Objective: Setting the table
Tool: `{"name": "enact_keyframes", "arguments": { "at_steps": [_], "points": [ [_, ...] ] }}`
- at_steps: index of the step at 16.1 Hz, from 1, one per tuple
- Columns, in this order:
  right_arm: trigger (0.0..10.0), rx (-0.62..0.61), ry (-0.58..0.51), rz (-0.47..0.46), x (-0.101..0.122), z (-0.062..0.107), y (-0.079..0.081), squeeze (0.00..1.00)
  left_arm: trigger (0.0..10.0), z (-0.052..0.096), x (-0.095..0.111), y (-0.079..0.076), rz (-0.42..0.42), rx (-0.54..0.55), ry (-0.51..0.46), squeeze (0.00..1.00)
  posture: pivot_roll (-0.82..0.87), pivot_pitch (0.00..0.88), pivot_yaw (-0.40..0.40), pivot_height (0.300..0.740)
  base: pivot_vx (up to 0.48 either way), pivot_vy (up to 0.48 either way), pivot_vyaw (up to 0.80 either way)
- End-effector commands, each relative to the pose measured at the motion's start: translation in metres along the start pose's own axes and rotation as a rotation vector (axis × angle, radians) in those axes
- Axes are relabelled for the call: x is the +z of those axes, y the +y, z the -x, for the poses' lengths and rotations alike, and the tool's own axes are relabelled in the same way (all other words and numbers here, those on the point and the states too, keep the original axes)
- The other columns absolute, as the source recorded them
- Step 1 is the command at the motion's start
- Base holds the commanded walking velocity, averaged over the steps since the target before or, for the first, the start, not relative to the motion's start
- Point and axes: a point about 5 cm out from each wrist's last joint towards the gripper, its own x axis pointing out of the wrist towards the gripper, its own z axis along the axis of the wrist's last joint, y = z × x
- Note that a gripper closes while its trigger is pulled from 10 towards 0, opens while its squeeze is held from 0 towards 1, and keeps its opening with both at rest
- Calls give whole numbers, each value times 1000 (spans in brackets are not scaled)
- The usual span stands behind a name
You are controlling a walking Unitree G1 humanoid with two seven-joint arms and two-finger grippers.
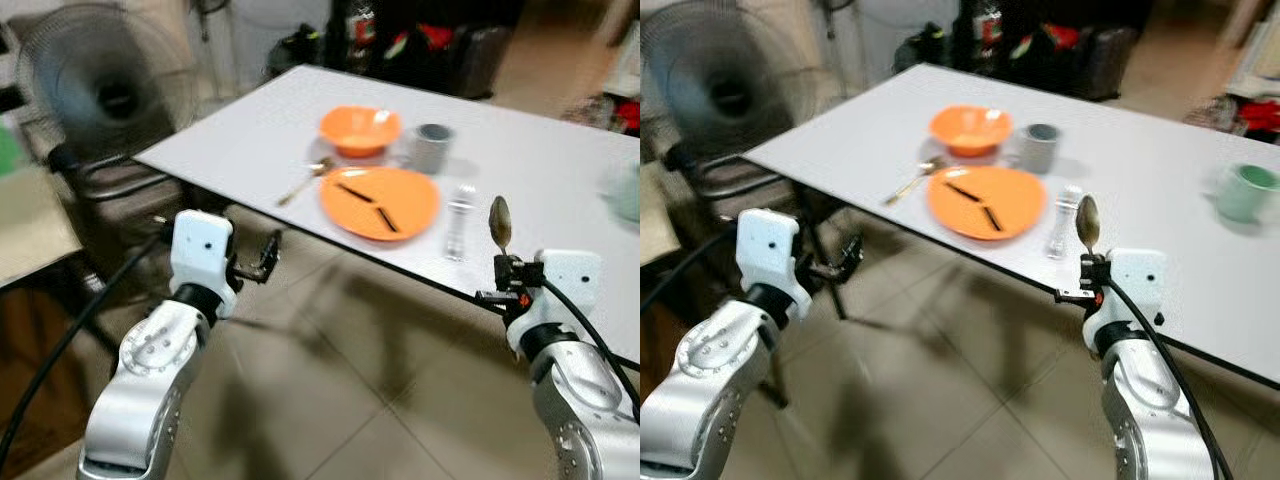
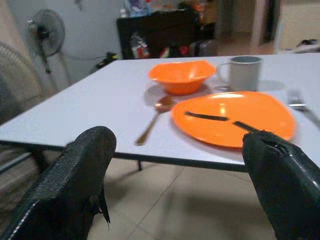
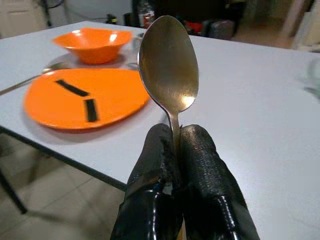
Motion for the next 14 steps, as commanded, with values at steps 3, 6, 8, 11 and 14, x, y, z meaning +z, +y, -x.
{"name": "enact_keyframes", "arguments": {
  "at_steps": [3,6,8,11,14],
  "points": [
    [10000,14,-11,-1,4,-3,3,0,10000,0,-1,5,6,10,5,0,-79,21,13,740,0,0,-775],
    [10000,15,-12,11,6,-3,3,0,10000,-1,-1,5,14,0,3,0,-82,20,15,740,172,0,-779],
    [10000,21,-18,22,8,-5,3,0,10000,-1,-1,5,16,-2,3,0,-83,19,14,740,259,0,0],
    [10000,25,-24,36,11,-9,3,0,10000,0,-1,5,19,-4,3,0,-82,20,10,740,262,0,0],
    [10000,36,-24,51,13,-13,3,0,10000,0,-1,7,27,1,2,0,-80,18,10,740,279,0,0]
  ]
}}
